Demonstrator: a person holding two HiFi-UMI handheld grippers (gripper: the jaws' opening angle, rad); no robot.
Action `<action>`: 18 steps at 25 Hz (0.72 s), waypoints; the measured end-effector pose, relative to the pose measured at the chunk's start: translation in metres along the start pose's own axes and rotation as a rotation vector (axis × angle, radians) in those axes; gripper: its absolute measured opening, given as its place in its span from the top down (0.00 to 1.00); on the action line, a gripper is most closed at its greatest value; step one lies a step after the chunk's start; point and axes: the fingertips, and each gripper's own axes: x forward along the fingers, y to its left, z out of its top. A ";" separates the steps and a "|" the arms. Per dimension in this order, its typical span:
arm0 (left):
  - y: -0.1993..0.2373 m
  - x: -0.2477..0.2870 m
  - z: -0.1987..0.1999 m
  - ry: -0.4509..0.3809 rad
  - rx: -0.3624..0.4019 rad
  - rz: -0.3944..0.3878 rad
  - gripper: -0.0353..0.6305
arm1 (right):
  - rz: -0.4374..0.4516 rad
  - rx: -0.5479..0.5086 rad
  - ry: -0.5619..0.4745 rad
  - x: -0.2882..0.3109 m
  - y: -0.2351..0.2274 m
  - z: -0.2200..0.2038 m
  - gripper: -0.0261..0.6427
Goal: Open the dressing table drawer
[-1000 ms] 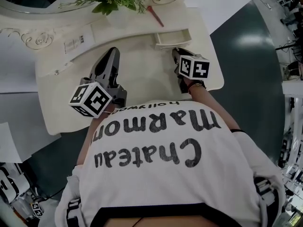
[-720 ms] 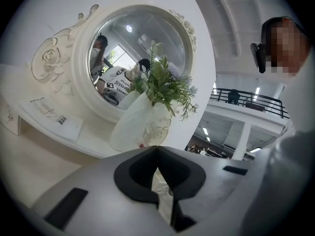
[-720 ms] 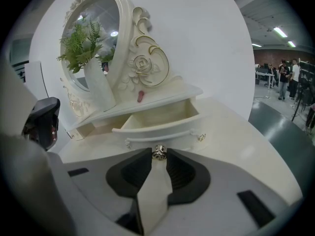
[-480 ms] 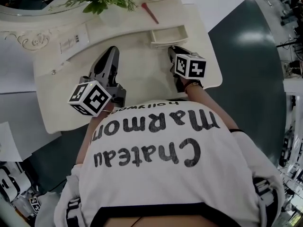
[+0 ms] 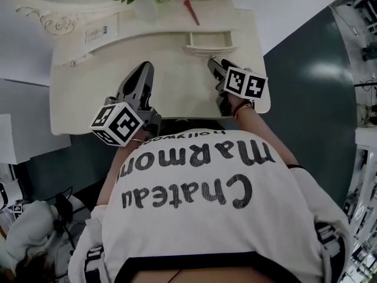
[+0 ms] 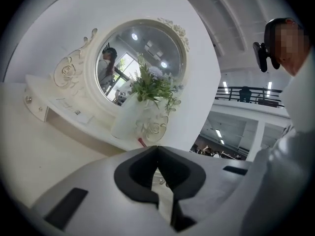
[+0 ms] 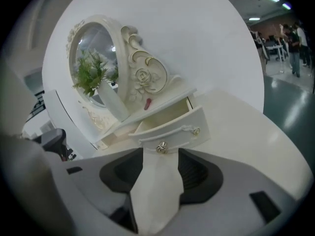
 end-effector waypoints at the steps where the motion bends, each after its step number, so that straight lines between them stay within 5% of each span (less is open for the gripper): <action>1: -0.008 -0.001 -0.004 -0.004 -0.007 0.001 0.91 | 0.026 0.012 0.017 -0.007 0.000 0.000 0.63; 6: -0.050 0.003 -0.022 -0.030 -0.052 -0.018 0.91 | 0.161 -0.001 0.064 -0.051 0.010 0.013 0.71; 9: -0.076 0.006 -0.033 -0.037 -0.057 -0.030 0.91 | 0.235 0.021 0.012 -0.086 0.017 0.026 0.82; 18: -0.130 -0.005 -0.050 -0.075 0.018 -0.020 0.91 | 0.387 -0.067 -0.166 -0.165 0.044 0.058 0.87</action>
